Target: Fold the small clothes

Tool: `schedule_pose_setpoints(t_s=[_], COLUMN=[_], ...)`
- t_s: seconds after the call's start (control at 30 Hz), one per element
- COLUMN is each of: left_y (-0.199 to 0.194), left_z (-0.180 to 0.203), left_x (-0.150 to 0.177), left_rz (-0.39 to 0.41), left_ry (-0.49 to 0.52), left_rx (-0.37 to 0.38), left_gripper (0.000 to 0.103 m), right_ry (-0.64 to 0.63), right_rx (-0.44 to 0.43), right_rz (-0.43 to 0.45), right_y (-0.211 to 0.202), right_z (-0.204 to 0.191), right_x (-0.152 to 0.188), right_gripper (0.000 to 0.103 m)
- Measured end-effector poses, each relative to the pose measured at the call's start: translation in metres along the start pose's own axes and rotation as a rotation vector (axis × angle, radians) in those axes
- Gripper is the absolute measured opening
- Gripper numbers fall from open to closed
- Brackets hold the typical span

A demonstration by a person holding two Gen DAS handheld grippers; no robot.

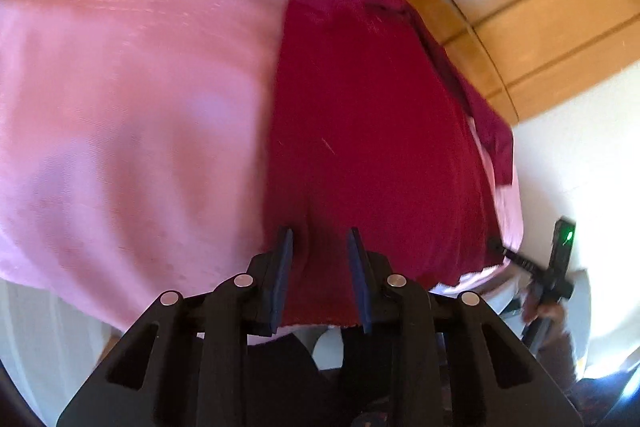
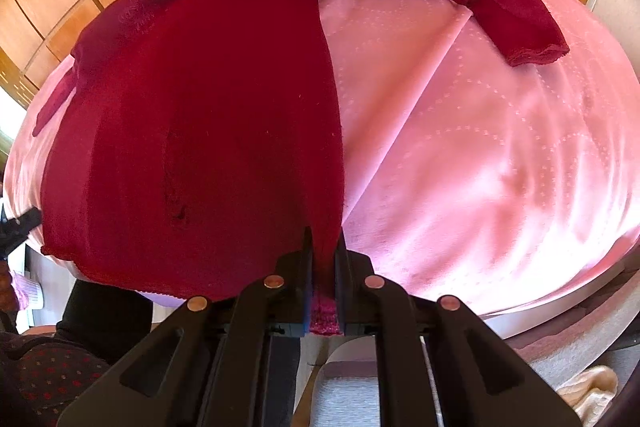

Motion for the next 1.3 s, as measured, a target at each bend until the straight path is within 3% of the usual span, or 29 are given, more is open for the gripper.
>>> schedule_pose_setpoints(t_s=[0.03, 0.1, 0.23, 0.33, 0.37, 0.4, 0.43, 0.47, 0.5, 0.57, 0.67, 0.8, 0.87, 0.93, 1.0, 1.1, 1.13, 1.17, 1.2, 1.3], left_y=[0.000, 0.000, -0.010, -0.038, -0.048, -0.058, -0.071, -0.083, -0.097, -0.110, -0.131, -0.141, -0.141, -0.141, -0.137, -0.122, -0.116, -0.109, -0.105, -0.116], left_z=[0.000, -0.006, -0.023, -0.037, -0.042, -0.048, -0.056, -0.065, -0.078, -0.095, -0.119, -0.159, -0.184, -0.200, -0.211, -0.216, -0.216, -0.216, -0.216, -0.220], left_x=[0.000, -0.002, 0.003, -0.012, -0.016, -0.023, -0.029, -0.037, -0.047, -0.064, -0.094, -0.140, -0.159, -0.171, -0.186, -0.206, -0.210, -0.215, -0.218, -0.220], left_rz=[0.005, 0.020, 0.022, 0.124, 0.152, 0.181, 0.225, 0.285, 0.348, 0.376, 0.443, 0.469, 0.458, 0.444, 0.440, 0.409, 0.391, 0.368, 0.360, 0.400], left_ry=[0.011, 0.046, -0.002, -0.060, -0.088, -0.113, -0.142, -0.171, -0.198, -0.235, -0.265, -0.302, -0.354, -0.392, -0.428, -0.410, -0.393, -0.369, -0.347, -0.367], left_rx=[-0.022, -0.129, -0.121, -0.154, -0.132, -0.123, -0.150, -0.195, -0.252, -0.318, -0.426, -0.515, -0.531, -0.470, -0.421, -0.427, -0.433, -0.452, -0.534, -0.537], left_gripper=[0.001, 0.000, 0.000, 0.000, 0.016, 0.050, 0.065, 0.075, 0.075, 0.075, 0.068, 0.043, 0.041, 0.041, 0.041, 0.038, 0.028, 0.004, 0.001, 0.001], right_ry=[-0.012, -0.044, -0.040, -0.022, -0.020, -0.017, -0.018, -0.022, -0.026, -0.047, -0.077, -0.121, -0.157, -0.176, -0.181, -0.157, -0.157, -0.158, -0.161, -0.157], right_rx=[0.004, 0.021, 0.031, 0.065, 0.084, 0.127, 0.151, 0.161, 0.154, 0.099, -0.032, -0.212, -0.251, -0.265, -0.239, -0.263, -0.282, -0.293, -0.297, -0.347], right_rz=[-0.003, 0.000, -0.030, 0.011, 0.039, 0.077, 0.109, 0.151, 0.173, 0.218, 0.225, 0.167, 0.133, 0.098, 0.090, 0.091, 0.092, 0.088, 0.080, 0.052], right_y=[-0.002, -0.009, -0.006, -0.015, -0.022, -0.032, -0.040, -0.048, -0.052, -0.055, -0.040, -0.001, 0.017, 0.034, 0.046, 0.055, 0.055, 0.056, 0.058, 0.058], right_z=[0.000, 0.000, 0.007, 0.009, 0.010, 0.012, 0.011, 0.006, 0.002, -0.023, -0.070, -0.145, -0.176, -0.196, -0.203, -0.202, -0.201, -0.201, -0.202, -0.200], right_x=[0.001, 0.005, 0.012, 0.003, -0.003, -0.011, -0.017, -0.026, -0.031, -0.047, -0.064, -0.078, -0.079, -0.078, -0.078, -0.073, -0.072, -0.071, -0.070, -0.073], right_gripper=[0.008, 0.007, 0.008, 0.029, 0.038, 0.049, 0.054, 0.059, 0.065, 0.072, 0.074, 0.074, 0.074, 0.074, 0.076, 0.084, 0.087, 0.090, 0.091, 0.100])
Point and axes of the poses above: each gripper's, at about its wrist camera, not at the fingertips, and y roughly the way its jaws point, z to its right, x to its underside, the point moved 6 cm from there along y, roughly the way its jaws point, and after that the axes turned 4 degrees about -z, right-handed, at the moved point
